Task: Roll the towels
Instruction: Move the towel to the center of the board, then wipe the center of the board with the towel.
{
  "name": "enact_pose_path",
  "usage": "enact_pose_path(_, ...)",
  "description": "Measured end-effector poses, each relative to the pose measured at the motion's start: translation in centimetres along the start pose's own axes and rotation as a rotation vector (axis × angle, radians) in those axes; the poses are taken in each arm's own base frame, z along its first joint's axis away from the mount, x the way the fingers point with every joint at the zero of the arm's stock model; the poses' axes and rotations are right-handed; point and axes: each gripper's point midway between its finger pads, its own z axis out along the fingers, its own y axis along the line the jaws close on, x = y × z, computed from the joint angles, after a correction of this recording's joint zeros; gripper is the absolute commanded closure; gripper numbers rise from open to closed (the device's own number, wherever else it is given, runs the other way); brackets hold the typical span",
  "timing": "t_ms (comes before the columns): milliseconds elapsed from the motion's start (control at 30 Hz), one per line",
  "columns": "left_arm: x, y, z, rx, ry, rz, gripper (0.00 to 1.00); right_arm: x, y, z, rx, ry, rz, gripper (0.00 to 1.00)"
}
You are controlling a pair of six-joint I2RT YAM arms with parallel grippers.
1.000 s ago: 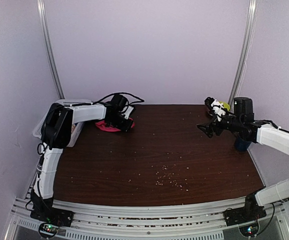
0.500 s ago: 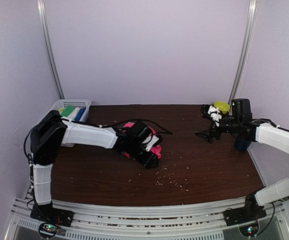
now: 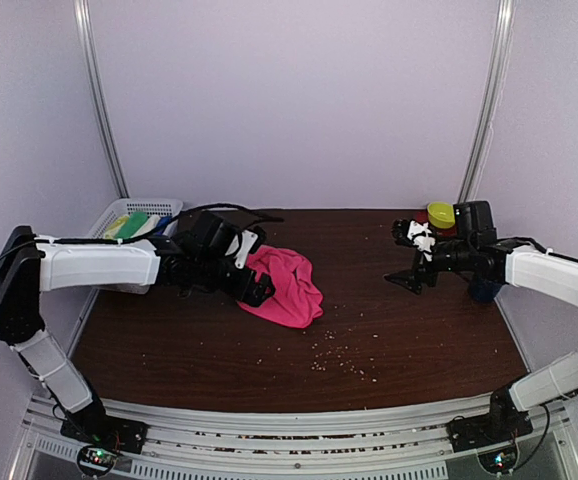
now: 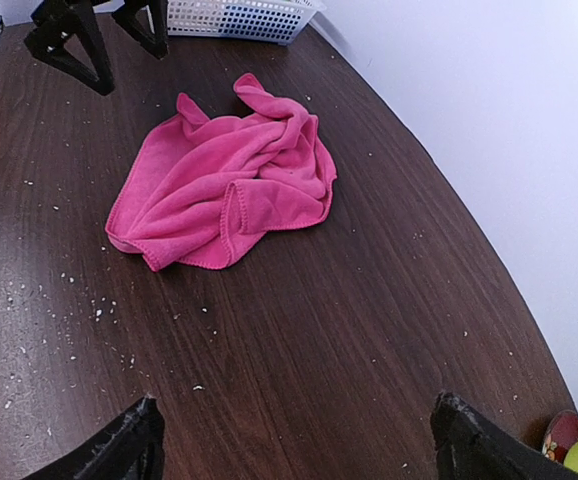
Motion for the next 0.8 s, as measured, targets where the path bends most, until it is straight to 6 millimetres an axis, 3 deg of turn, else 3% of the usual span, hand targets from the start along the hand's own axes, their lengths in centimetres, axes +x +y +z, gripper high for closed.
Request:
enact_pose_path(100,2.3,3.8,0.7,-0.058,0.064,0.025,0.06,0.0,0.0,0.0,-0.001,0.002,0.002,0.08)
enact_pose_path(233,3.4,7.0,1.9,-0.108,0.115,0.060,0.12,0.0,0.1,0.0,-0.003,0.001,0.004,0.08)
enact_pose_path(400,5.0,8.1,4.4,-0.139,0.206,0.153,0.21,0.2,0.4,0.1,-0.016,0.004,0.011,0.08)
enact_pose_path(533,6.0,8.5,4.8,-0.149,0.250,0.217,0.23,0.2,0.6,0.2,-0.029,0.003,0.016,0.08)
enact_pose_path(800,4.2,9.7,4.6,-0.227,0.251,0.345,0.28,0.7,1.4,0.5,-0.069,0.013,0.036,0.09)
